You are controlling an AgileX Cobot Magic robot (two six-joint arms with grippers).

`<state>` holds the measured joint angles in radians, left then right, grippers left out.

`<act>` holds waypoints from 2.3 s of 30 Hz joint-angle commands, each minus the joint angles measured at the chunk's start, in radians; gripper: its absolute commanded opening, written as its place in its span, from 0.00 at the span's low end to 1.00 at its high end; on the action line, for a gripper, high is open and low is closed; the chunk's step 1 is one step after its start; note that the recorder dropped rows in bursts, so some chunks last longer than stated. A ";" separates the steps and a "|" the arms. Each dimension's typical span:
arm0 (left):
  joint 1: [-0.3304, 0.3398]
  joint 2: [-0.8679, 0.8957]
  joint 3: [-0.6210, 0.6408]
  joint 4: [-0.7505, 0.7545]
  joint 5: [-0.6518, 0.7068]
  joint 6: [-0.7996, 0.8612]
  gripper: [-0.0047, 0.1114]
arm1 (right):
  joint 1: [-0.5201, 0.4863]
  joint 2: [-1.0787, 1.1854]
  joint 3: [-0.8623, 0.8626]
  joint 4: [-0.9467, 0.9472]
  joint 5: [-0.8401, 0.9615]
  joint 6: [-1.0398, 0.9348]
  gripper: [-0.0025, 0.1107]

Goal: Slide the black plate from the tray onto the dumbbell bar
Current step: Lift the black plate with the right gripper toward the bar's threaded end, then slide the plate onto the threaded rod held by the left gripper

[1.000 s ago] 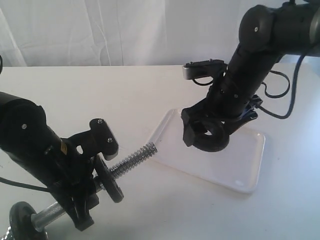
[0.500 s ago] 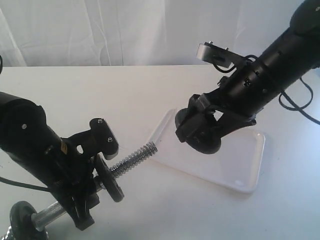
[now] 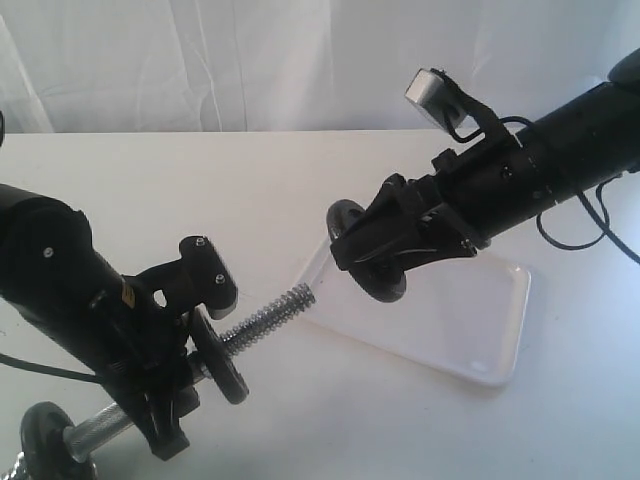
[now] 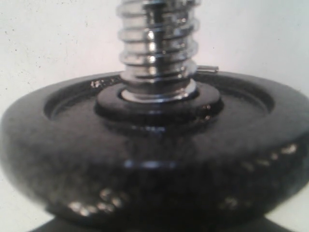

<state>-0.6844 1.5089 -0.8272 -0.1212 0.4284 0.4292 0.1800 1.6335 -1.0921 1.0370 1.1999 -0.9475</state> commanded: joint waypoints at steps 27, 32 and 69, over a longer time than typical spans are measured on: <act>-0.006 -0.103 -0.023 -0.081 -0.060 -0.005 0.04 | -0.028 0.199 -0.002 0.247 0.021 -0.073 0.02; -0.006 -0.103 -0.023 -0.088 -0.060 -0.007 0.04 | 0.007 0.197 -0.002 0.238 0.021 -0.070 0.02; -0.006 -0.103 -0.023 -0.102 -0.060 0.009 0.04 | 0.080 0.197 -0.002 0.317 0.021 -0.060 0.02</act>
<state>-0.6844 1.4525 -0.8272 -0.1695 0.4141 0.4310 0.2415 1.8422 -1.0921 1.3004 1.1577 -1.0143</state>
